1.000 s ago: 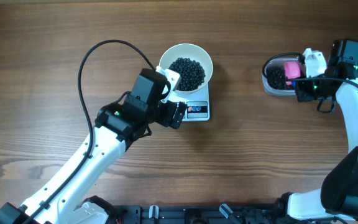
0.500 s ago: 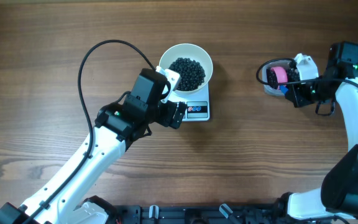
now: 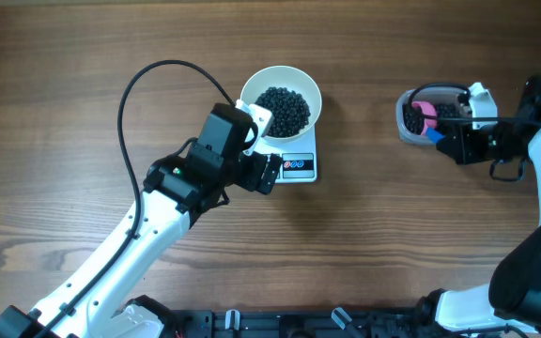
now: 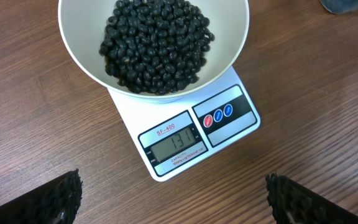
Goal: Scoop item into bowl and weigh 150g on scale
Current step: 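Dip the scoop into the beans to fill it again, then carry the filled pink scoop left over the white bowl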
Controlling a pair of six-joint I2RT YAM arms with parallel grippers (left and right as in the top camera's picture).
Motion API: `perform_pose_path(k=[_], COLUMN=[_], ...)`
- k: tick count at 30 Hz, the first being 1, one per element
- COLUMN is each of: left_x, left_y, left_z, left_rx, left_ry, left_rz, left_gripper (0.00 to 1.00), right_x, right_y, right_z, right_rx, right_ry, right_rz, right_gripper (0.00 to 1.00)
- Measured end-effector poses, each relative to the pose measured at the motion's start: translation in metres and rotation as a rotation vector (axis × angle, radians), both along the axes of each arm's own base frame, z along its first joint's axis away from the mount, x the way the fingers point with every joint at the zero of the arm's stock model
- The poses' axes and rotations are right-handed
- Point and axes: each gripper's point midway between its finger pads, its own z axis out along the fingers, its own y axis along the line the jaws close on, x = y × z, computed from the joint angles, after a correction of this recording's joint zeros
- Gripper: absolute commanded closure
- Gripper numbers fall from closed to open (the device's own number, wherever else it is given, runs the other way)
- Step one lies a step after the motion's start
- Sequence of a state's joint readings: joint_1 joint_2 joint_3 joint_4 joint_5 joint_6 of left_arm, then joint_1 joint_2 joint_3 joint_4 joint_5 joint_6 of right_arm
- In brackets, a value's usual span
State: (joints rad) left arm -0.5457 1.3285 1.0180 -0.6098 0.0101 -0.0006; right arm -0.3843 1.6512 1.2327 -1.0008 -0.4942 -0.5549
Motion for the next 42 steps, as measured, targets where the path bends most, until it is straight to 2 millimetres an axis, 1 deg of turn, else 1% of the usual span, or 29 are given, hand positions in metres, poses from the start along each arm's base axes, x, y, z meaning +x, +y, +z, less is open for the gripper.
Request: perform_pose_path(k=[6,10,14,18,25,32,35,37,40,42], left_x=[0.000,0.000,0.000,0.000,0.000,0.000,0.000,0.000,0.000,0.000], left_y=[0.000,0.000,0.000,0.000,0.000,0.000,0.000,0.000,0.000,0.000], left_z=[0.000,0.000,0.000,0.000,0.000,0.000,0.000,0.000,0.000,0.000], left_rx=[0.000,0.000,0.000,0.000,0.000,0.000,0.000,0.000,0.000,0.000], left_ry=[0.000,0.000,0.000,0.000,0.000,0.000,0.000,0.000,0.000,0.000], left_rz=[0.000,0.000,0.001,0.000,0.000,0.001,0.000,0.000,0.000,0.000], left_gripper=[0.00,0.00,0.00,0.00,0.00,0.00,0.00,0.00,0.00,0.00], right_x=[0.002,0.003,0.002,0.004,0.006,0.007,0.007,0.007,0.002,0.000], right_y=[0.007,0.009,0.011,0.010,-0.003,-0.001,-0.003,-0.011,-0.025,-0.027], right_z=[0.003,-0.012,-0.020,-0.016,-0.003,0.000,0.004,0.009,0.013,0.016], right_rx=[0.050,0.104,0.144,0.192,0.303,0.337,0.366,0.409,0.443,0.472], right_ry=[-0.010,0.046,0.080,0.066,0.010,0.010,0.002,-0.020,-0.024,-0.028], right_rz=[0.000,-0.029,-0.050,-0.068,-0.138,-0.153,-0.169,-0.203,-0.260,-0.276], right_gripper=[0.96,0.96,0.96,0.96,0.96,0.96,0.96,0.96,0.95,0.96])
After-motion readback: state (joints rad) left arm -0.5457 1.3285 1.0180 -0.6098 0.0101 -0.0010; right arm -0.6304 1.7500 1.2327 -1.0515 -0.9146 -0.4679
